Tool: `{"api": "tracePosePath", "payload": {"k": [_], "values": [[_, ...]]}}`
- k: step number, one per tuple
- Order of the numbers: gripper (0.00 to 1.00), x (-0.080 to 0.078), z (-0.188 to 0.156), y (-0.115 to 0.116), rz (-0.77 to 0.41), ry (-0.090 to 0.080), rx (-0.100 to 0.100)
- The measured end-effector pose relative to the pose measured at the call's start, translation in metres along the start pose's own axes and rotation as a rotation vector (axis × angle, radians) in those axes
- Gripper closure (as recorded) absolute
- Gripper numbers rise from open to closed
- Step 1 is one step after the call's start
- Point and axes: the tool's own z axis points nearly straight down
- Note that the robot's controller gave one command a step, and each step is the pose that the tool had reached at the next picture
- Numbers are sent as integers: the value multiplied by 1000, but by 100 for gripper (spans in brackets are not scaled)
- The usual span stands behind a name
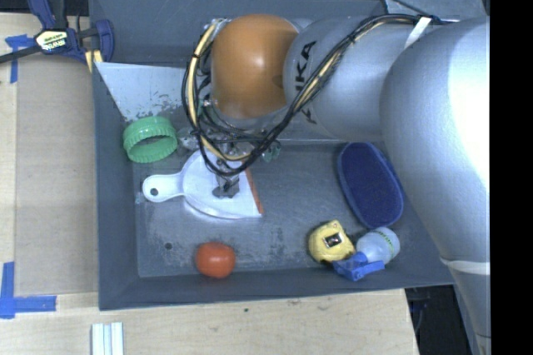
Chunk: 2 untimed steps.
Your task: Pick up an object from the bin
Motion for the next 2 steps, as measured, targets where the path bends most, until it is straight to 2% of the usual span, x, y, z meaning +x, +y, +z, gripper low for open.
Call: {"api": "tracePosePath", "payload": {"k": [1, 2], "values": [[100, -2, -2, 1, 1, -4, -2], [100, -8, -102, 17, 34, -17, 2]]}}
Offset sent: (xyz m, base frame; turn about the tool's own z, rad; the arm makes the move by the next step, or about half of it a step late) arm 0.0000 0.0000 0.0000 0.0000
